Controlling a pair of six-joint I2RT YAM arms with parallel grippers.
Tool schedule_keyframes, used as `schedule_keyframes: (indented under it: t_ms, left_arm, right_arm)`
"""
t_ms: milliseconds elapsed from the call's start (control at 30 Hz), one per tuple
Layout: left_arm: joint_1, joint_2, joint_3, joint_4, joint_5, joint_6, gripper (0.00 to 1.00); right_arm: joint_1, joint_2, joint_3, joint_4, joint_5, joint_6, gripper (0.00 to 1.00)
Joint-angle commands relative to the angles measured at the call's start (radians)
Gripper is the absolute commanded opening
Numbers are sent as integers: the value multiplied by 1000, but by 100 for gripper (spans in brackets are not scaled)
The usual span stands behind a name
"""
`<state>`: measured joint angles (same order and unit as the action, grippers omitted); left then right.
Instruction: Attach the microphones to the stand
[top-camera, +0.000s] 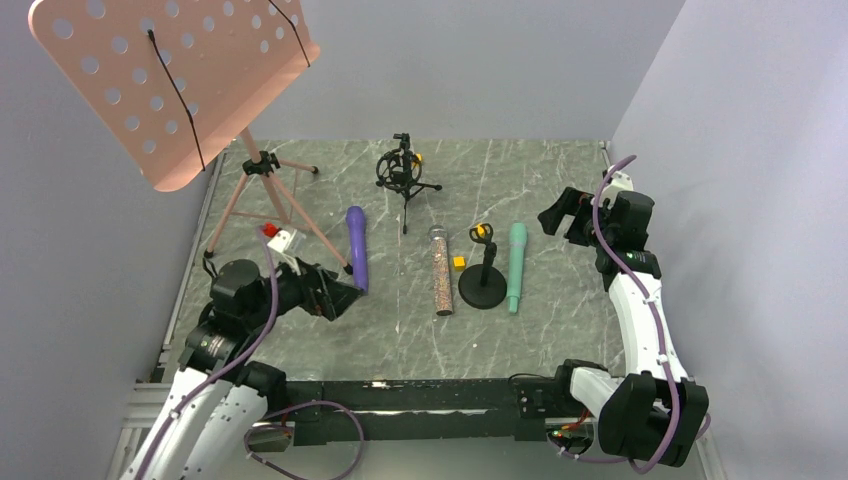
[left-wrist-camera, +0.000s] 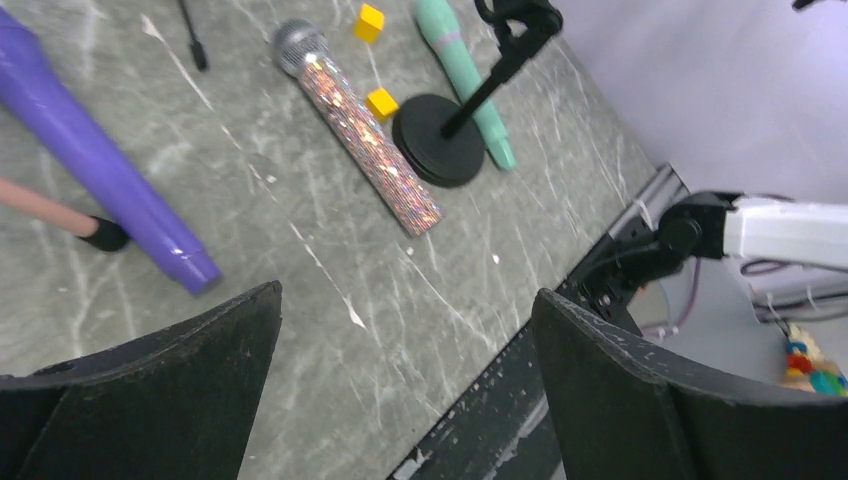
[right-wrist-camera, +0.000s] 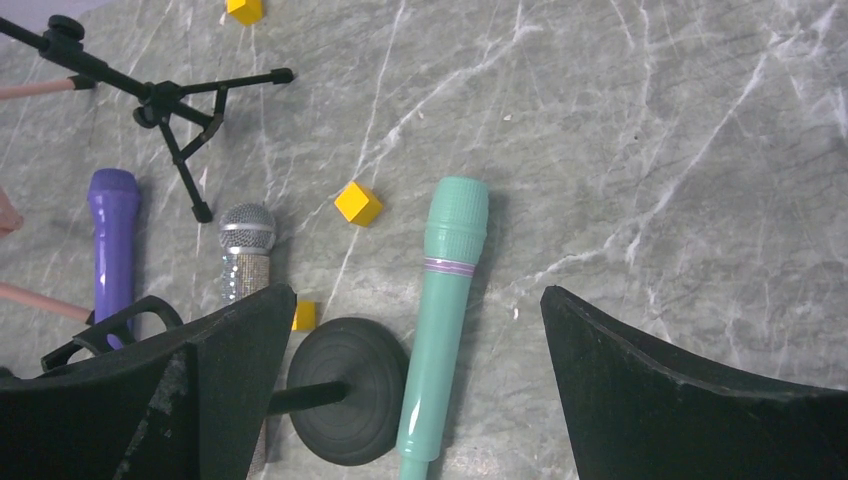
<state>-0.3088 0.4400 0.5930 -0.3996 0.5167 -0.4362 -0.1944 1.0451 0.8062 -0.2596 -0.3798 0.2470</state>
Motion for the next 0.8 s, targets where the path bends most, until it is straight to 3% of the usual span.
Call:
schedule_keyframes:
  t_ms: [0,167,300,567,767]
  left_arm:
    - [-143,93,62,59,-121,-11,99]
    - [-291,217,112,100,-250,6,99]
    - [-307,307,136,158,-253,-6,99]
    - [-311,435,205,178,-285,-15,99]
    - [-310,554,298,168,-321,-43,99]
  right_arm:
    - [-3,-25,-1,53,-81,-25,100]
    - [-5,-36,-30,52,-361,-157,100]
    - [-4,-48,-67,30,-537,-332,100]
    - [-1,-35,-81,-133,-753,-668,100]
    - [4,-39,-75,-166,-771,-709,100]
